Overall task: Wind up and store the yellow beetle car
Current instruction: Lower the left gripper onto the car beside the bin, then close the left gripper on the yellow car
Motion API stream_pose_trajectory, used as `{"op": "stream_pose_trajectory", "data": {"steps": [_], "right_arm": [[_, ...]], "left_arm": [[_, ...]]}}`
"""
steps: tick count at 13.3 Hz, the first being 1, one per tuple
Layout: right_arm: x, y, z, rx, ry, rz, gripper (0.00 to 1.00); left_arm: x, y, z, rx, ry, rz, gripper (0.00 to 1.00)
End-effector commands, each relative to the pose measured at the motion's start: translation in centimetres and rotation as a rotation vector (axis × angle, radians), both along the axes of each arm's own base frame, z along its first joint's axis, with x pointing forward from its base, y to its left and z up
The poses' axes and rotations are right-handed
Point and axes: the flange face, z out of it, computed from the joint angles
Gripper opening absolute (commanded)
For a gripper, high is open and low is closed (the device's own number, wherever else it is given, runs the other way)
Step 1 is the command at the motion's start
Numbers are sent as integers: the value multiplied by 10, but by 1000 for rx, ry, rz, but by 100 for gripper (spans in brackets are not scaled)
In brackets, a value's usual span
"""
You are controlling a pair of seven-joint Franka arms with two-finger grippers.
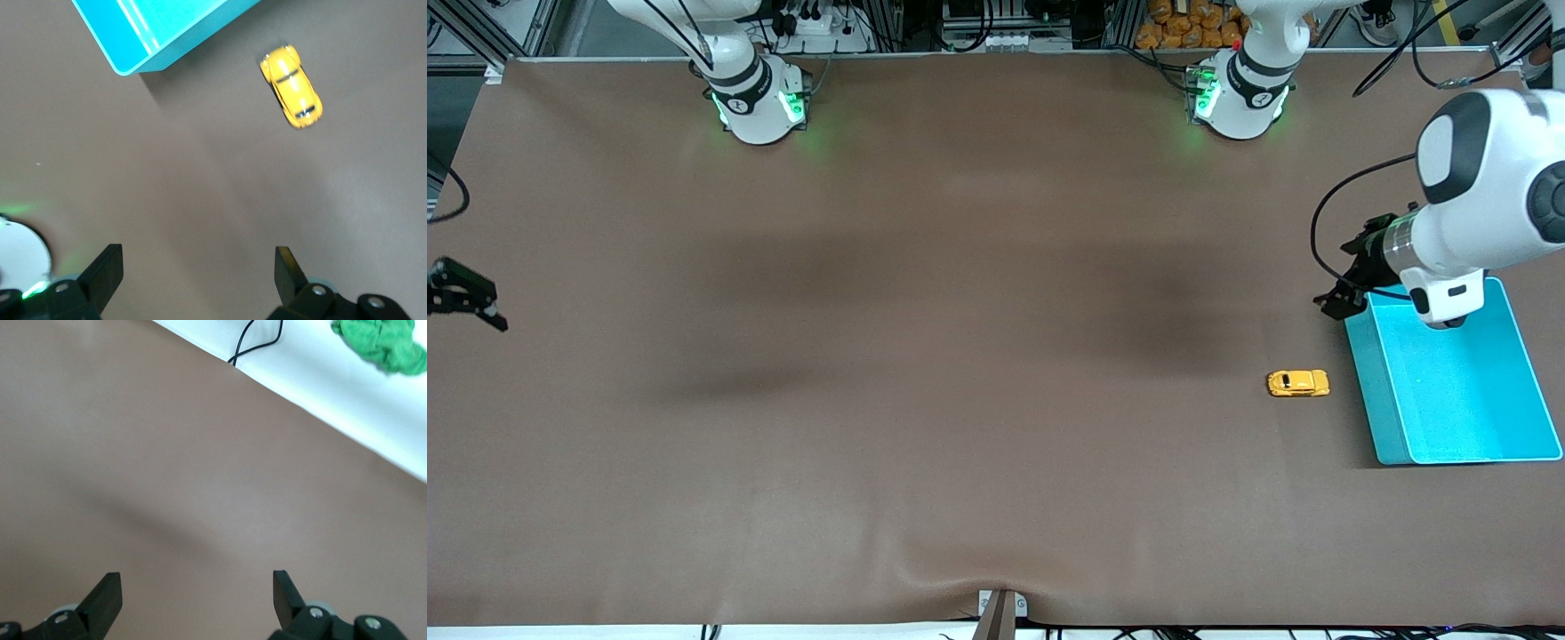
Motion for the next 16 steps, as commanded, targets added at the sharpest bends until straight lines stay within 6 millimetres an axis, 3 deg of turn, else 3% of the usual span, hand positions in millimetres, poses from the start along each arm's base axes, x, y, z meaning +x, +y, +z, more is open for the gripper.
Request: {"op": "stream_pose_trajectory", "data": {"steps": [1, 2, 4, 6, 9, 11, 16], "right_arm": [[-30, 24, 29, 80, 88, -170, 100], [-38, 31, 41, 84, 128, -251, 100], [-50, 39, 59, 87, 168, -375, 100], [-52, 63, 71, 19, 168, -372, 100], [-57, 87, 68, 25, 238, -503, 100], [-58, 103, 73, 13, 238, -495, 100], [-64, 103, 68, -11, 299, -497, 100]], "left_arm": [[3, 12, -30, 37, -39, 118, 100], [10, 25, -44, 53, -58, 187, 100], [25, 32, -71, 57, -102, 294, 100], [36, 44, -98, 50, -141, 394, 100], [44, 58, -128, 34, -175, 445, 100], [50, 63, -147, 24, -213, 450, 100], [57, 62, -203, 7, -272, 431, 100]]}}
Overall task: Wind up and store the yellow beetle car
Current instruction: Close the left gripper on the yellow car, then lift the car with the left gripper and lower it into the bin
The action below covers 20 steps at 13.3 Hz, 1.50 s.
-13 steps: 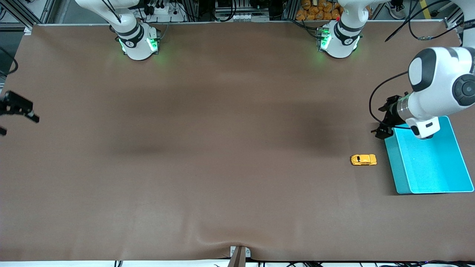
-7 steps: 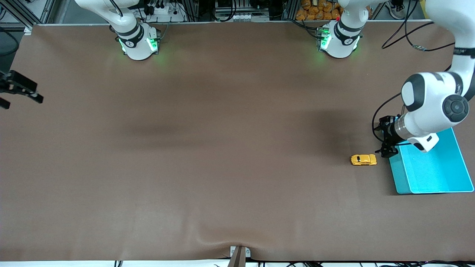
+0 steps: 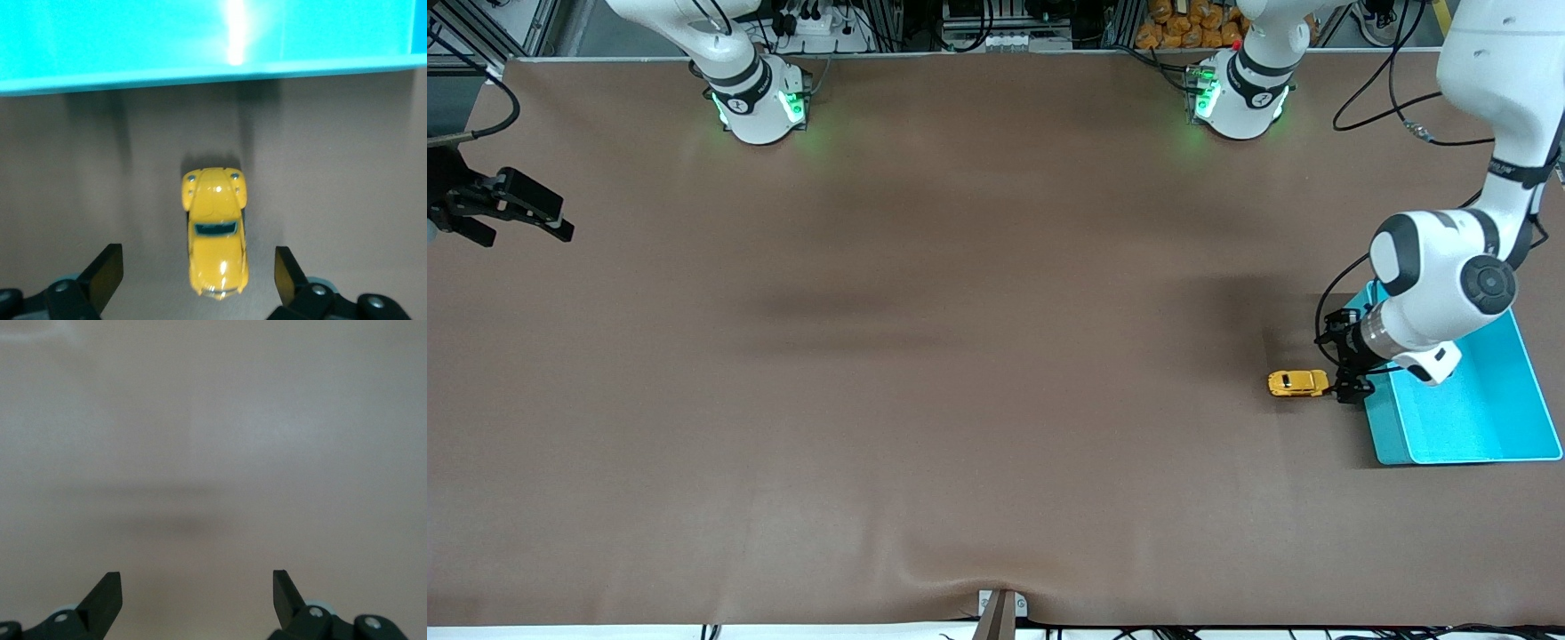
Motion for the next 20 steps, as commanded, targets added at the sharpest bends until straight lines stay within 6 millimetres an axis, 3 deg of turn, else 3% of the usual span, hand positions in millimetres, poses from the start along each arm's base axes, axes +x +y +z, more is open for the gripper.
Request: {"op": "stream_pose_trajectory", "data": {"steps": [1, 3, 4, 5, 6, 9, 12, 15, 17, 20], "right_arm": [[-8, -5, 2, -34, 62, -25, 100], [-10, -12, 5, -90, 60, -25, 100], [-10, -10, 6, -95, 58, -21, 100], [-8, -7, 2, -96, 64, -24, 100], [-8, -6, -3, -92, 79, -24, 100], [-8, 6, -1, -86, 81, -1, 100], [-2, 7, -11, -80, 95, 5, 100], [-2, 11, -10, -79, 95, 13, 100], [-1, 16, -11, -79, 91, 21, 100], [-1, 22, -10, -80, 88, 33, 100]], "left_arm": [[5, -3, -27, 5, -36, -1, 100], [4, -7, -34, 10, -28, -24, 100], [4, -12, -35, 14, -27, -39, 84], [3, -14, -39, 15, -22, -48, 18], [3, -13, -41, 16, -19, -50, 0], [5, -14, -28, 30, -36, -76, 0], [8, -24, 7, 96, -43, -172, 0], [9, -28, 59, 148, -55, -304, 0], [8, -13, 88, 174, -33, -421, 0], [14, 25, 114, 180, 37, -584, 0]]}}
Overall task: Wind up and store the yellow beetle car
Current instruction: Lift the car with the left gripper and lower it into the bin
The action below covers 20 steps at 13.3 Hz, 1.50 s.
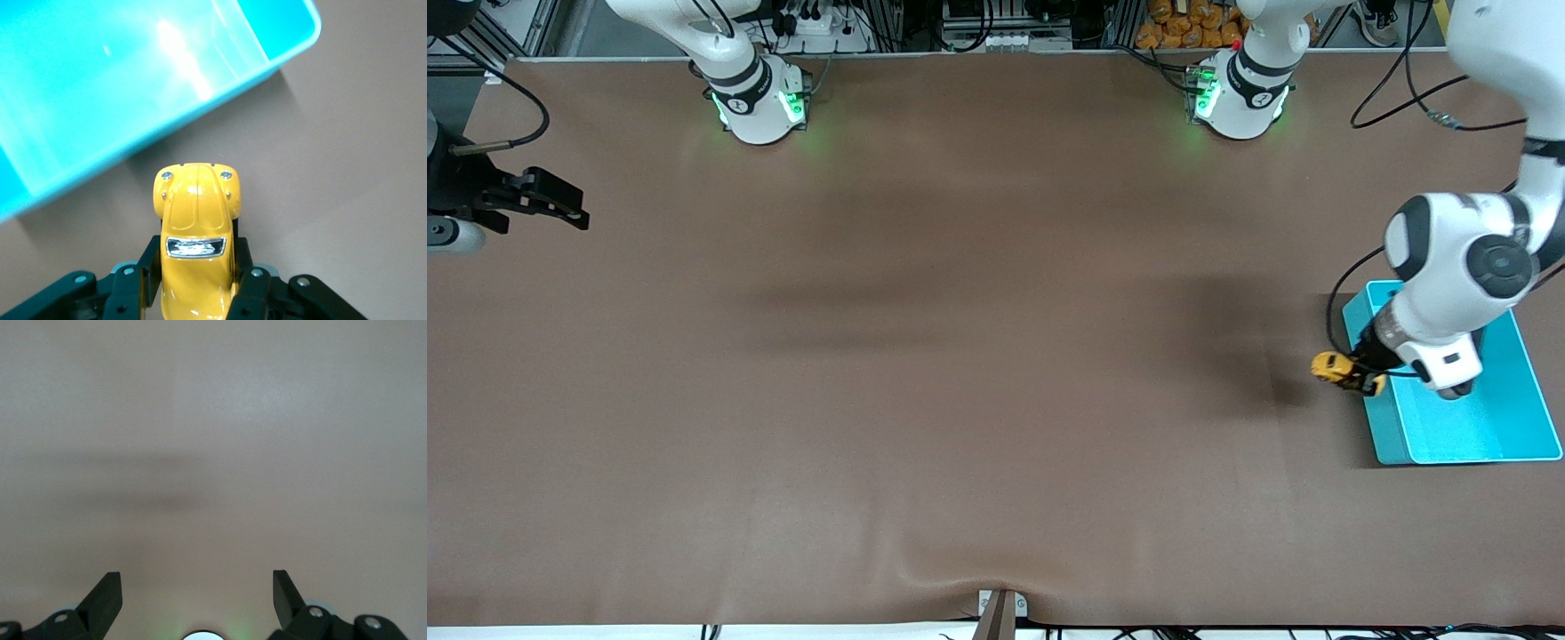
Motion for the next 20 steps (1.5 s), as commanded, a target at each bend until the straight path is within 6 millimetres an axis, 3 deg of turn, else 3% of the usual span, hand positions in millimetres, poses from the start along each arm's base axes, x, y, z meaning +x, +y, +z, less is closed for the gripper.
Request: {"op": "stream_pose_trajectory", "data": {"steps": [1, 5, 9, 12, 15, 20], "right_arm": [[1, 6, 8, -4, -13, -6, 100], [1, 9, 9, -2, -14, 0, 100], [1, 10, 8, 8, -13, 1, 100], [2, 8, 8, 28, -12, -6, 100], [2, 8, 5, 34, -3, -7, 100], [2, 8, 6, 55, -4, -11, 100]], "left_arm": [[6, 35, 27, 19, 64, -131, 0], [11, 97, 58, -39, 102, -308, 0], [5, 139, 56, -48, 132, -521, 0], [7, 173, 38, -64, 148, -673, 0], [10, 205, 6, -91, 159, -815, 0], [17, 213, -44, -75, 128, -902, 0]]}}
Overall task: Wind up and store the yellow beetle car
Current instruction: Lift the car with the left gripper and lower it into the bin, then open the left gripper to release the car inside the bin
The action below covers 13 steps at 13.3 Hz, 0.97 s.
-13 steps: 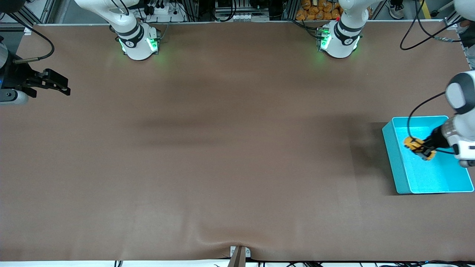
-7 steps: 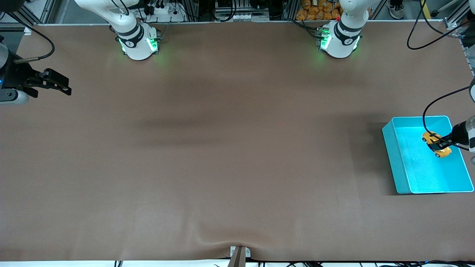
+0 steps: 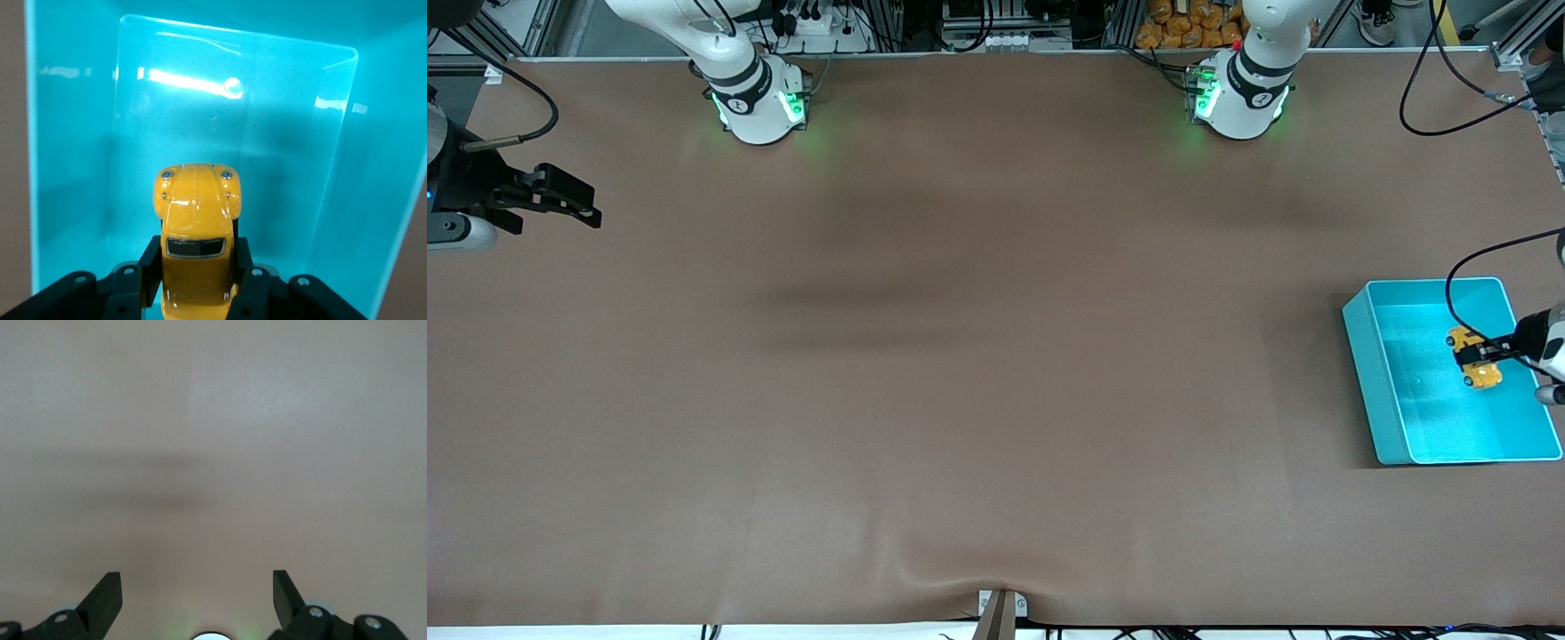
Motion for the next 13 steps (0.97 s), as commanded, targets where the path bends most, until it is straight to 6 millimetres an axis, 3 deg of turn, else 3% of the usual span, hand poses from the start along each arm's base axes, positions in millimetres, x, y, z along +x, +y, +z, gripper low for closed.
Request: {"op": "stream_pose_trajectory", "data": {"steps": [1, 5, 13], "right_arm": [[2, 1, 4, 31, 1, -18, 100], [1, 2, 2, 40, 9, -19, 100], [3, -2, -3, 39, 23, -24, 100]], "left_arm": [[9, 2, -17, -7, -31, -58, 0], [7, 3, -38, -16, -23, -119, 0], [-17, -6, -79, -8, 42, -188, 0]]}}
